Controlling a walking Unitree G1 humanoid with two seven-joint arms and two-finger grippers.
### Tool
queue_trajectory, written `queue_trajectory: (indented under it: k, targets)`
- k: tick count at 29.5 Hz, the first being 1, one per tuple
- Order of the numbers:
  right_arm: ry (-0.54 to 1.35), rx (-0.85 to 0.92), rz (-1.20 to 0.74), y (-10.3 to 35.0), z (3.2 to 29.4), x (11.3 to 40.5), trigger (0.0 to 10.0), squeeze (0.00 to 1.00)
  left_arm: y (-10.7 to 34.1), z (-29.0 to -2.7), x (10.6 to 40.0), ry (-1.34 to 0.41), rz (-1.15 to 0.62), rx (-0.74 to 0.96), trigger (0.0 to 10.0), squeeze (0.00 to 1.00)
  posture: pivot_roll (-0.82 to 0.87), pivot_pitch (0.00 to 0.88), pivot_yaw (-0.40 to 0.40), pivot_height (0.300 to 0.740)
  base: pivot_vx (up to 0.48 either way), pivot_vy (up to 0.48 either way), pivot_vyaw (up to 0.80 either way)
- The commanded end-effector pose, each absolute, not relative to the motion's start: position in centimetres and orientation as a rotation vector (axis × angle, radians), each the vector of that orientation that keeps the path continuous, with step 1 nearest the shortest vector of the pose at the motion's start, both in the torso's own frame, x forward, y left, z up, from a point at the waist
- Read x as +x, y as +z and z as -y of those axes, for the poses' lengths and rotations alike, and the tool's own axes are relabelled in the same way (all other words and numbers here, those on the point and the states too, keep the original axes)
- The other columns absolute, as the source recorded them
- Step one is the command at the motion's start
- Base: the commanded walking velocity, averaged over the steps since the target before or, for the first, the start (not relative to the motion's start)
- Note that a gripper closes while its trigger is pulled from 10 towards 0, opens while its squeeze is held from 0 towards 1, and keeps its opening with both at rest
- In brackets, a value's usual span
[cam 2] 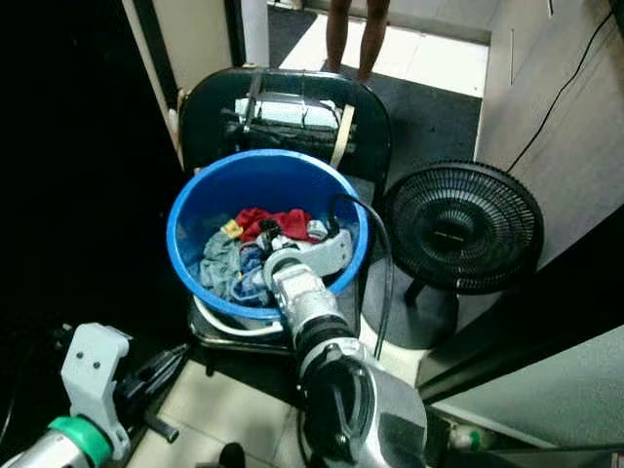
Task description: Clothes washing
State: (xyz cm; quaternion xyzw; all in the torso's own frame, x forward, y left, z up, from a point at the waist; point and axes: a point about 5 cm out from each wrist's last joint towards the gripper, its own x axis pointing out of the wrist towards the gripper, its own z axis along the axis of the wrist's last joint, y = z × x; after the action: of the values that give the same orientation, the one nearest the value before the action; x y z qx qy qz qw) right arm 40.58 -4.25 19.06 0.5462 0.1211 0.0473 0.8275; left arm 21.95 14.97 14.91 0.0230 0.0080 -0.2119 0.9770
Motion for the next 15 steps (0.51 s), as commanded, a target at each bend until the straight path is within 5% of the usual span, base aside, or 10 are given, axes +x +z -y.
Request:
queue_trajectory:
  k: [1,3,4,5,10,15]
  targets:
    - [0.09,1.021,-0.279,17.2,4.1,40.0,10.0,0.64,14.4,-15.1,21.4,-0.425,-0.054,0.046,10.0,0.0,0.13,0.396,0.077,0.74,0.0,0.0,0.0]
    - [0.09,1.021,-0.279,17.2,4.1,40.0,10.0,0.64,14.4,-15.1,21.4,-0.425,-0.054,0.046,10.0,0.0,0.13,0.396,0.077,0.74,0.0,0.0,0.0]
    - [0.112,0.912,-0.242,17.5,4.2,40.1,10.0,0.0,14.4,-15.1,21.4,-0.427,-0.056,0.049,10.0,0.0,0.13,0.392,0.076,0.74,0.0,0.0,0.0]
    - [0.112,0.912,-0.242,17.5,4.2,40.1,10.0,0.0,14.4,-15.1,21.4,-0.427,-0.056,0.049,10.0,0.0,0.13,0.392,0.076,0.74,0.0,0.0,0.0]
    - [0.234,0.248,-0.127,17.5,3.2,39.6,10.0,0.0,14.5,-14.8,21.4,-0.447,-0.057,0.065,10.0,0.0,0.13,0.382,0.081,0.74,0.0,0.0,0.0]
    - [0.282,0.01,-0.174,15.1,2.8,38.7,10.0,0.0,14.5,-14.7,21.3,-0.459,-0.062,0.069,10.0,0.0,0.13,0.38,0.084,0.74,0.0,0.0,0.0]
